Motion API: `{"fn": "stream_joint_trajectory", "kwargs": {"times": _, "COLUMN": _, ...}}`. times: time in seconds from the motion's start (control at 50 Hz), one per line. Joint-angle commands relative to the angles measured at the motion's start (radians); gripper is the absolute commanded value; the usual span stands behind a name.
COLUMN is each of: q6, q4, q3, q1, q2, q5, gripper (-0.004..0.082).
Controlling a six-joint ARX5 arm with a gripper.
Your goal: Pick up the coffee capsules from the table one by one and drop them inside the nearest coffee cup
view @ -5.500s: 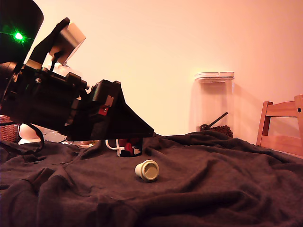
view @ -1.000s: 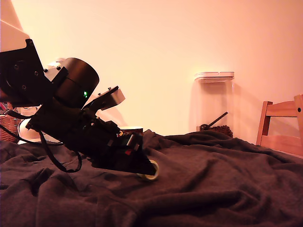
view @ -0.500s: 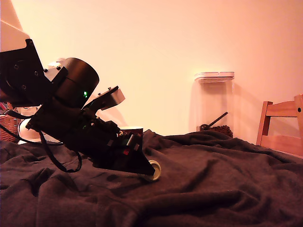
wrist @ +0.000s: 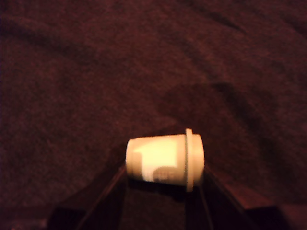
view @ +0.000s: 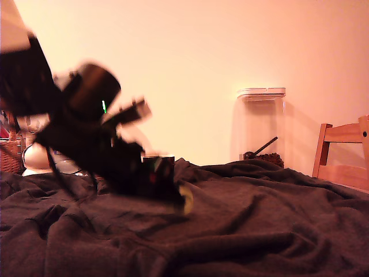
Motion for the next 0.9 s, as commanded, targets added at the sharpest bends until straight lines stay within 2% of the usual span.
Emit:
{"fn": "stream_joint_trajectory", "kwargs": {"times": 0.0, "q6": 0.005, "q4": -0.004, "q3": 0.006, "q1": 0.016, "q2": -0.057, "q5": -0.010, "gripper": 0.0164}}
{"fn": "stream_joint_trajectory", "kwargs": {"times": 0.28, "q6": 0.004, "q4": -0.059, "q3": 0.006, "q1": 0.097, "q2": -0.182, "q5": -0.051, "gripper": 0.0164}}
{"fn": "stream_joint_trajectory", "kwargs": {"times": 0.56, "q6": 0.004, "q4": -0.061, "q3": 0.006, "q1": 0.186, "q2": -0.245, "q5": -0.077, "gripper": 0.0164}}
{"fn": "stream_joint_trajectory", "kwargs": {"times": 0.88, "q6": 0.004, "q4": -0.046, "q3": 0.006, "q1": 0.211, "q2": -0.262, "q5": -0.077, "gripper": 0.0164}}
